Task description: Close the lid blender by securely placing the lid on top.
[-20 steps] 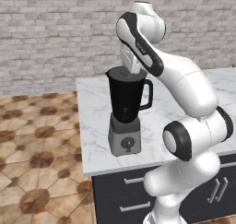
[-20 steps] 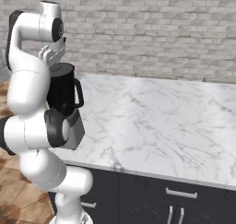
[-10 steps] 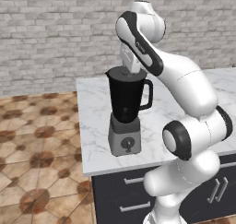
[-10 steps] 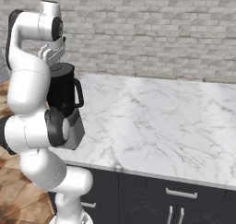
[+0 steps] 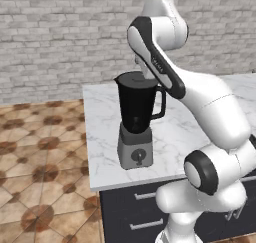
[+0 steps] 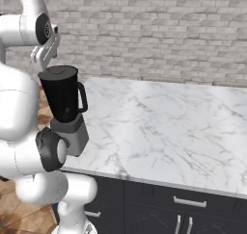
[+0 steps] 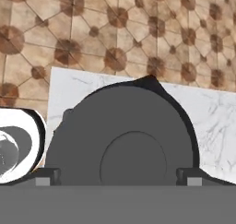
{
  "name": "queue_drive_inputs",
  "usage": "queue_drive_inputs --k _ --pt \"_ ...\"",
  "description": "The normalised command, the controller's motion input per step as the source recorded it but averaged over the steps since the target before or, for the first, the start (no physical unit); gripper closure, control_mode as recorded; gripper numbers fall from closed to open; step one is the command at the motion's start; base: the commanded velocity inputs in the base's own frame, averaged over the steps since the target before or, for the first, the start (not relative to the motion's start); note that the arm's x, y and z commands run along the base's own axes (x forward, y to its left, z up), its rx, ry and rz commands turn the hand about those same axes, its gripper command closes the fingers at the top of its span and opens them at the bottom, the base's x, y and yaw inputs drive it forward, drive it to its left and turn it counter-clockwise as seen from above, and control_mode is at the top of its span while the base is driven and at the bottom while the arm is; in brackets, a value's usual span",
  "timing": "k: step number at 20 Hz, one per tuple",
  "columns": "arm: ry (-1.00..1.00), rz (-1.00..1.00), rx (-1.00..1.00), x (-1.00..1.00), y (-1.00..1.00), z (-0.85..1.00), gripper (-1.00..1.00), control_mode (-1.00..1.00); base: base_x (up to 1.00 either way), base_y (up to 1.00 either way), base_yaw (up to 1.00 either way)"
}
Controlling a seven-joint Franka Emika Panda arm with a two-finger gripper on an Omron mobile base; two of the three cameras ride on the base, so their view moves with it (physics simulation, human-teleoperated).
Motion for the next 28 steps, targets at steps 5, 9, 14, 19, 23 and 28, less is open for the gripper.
queue_drive_inputs --k 5,9,14,19,23,28 --pt "-0.13 0.03 0.0 -0.04 0.0 0.02 -1.0 -1.0 0.0 0.0 0.0" --pt "-0.07 0.06 0.0 -0.06 -0.01 0.0 -1.0 -1.0 0.0 0.0 0.0" --pt "-0.25 0.0 0.01 -0.85 -0.14 0.11 -1.0 -1.0 0.0 0.0 0.0" --pt "-0.16 -0.02 0.11 -1.0 -0.46 0.02 -1.0 -1.0 0.0 0.0 0.0" --pt "-0.1 -0.07 0.14 -0.91 -0.83 -0.05 -1.0 -1.0 0.0 0.0 0.0" --pt "-0.11 -0.08 0.12 -0.7 -0.94 -0.13 -1.0 -1.0 0.0 0.0 0.0"
